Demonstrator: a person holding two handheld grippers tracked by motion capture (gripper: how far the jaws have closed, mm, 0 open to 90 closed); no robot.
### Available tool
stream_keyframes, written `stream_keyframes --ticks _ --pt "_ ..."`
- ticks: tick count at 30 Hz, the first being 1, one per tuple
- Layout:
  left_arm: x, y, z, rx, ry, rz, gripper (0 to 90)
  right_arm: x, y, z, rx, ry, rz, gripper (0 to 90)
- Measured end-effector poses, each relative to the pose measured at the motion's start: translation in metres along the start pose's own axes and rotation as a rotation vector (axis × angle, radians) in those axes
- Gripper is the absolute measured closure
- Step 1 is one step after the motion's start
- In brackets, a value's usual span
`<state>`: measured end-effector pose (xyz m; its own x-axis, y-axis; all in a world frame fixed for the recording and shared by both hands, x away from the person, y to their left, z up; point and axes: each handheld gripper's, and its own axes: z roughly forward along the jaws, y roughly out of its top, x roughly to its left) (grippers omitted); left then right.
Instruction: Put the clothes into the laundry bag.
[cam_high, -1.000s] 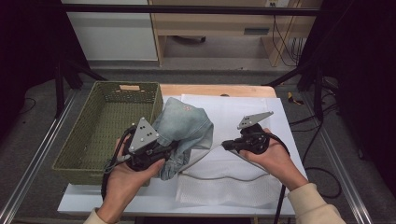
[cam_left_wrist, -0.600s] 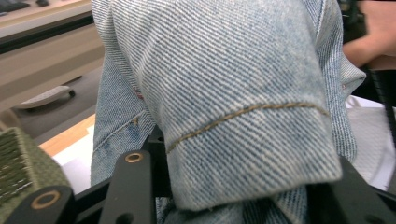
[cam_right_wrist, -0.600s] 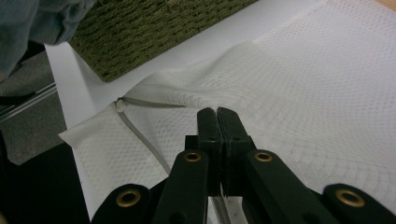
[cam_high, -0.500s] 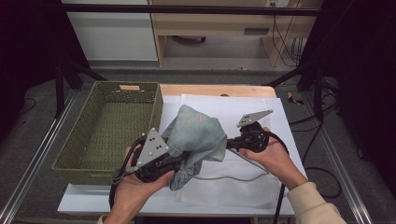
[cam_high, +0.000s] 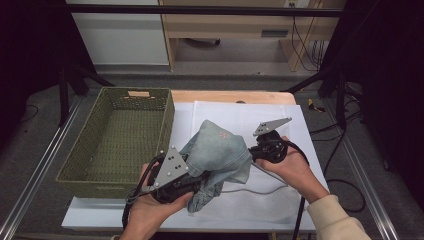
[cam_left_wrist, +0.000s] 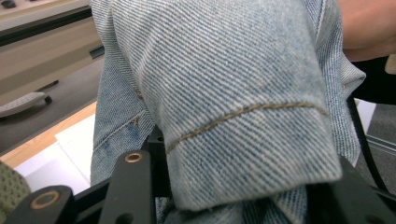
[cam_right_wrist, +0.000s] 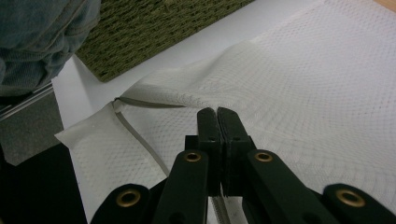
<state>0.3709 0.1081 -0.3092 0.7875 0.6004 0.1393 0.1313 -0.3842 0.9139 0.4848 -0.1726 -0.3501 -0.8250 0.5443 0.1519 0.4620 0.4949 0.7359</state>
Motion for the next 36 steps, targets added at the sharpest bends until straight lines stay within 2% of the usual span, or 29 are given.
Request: stream_keyframes --ticks 9,15,25,29,36 --pt "-0.013 -0.005 0.012 -0.004 -0.056 0.004 52.0 -0.005 -0.001 0.001 0.001 0.0 0.01 89.2" --pt "-0.019 -0.004 0.026 -0.007 -0.078 -0.018 52.1 -0.011 -0.002 0.001 -0.011 0.002 0.022 89.1" --pt "-0.035 -0.009 0.046 0.043 -0.134 0.011 52.0 -0.018 -0.001 0.001 -0.02 0.014 0.033 89.1" --pt "-0.042 -0.008 0.053 0.046 -0.154 0.032 52.0 -0.021 0.0 0.001 -0.028 0.014 0.04 89.2" --pt "-0.043 -0.013 0.063 0.059 -0.179 0.017 52.0 -0.025 -0.001 -0.001 -0.035 0.008 0.044 89.2"
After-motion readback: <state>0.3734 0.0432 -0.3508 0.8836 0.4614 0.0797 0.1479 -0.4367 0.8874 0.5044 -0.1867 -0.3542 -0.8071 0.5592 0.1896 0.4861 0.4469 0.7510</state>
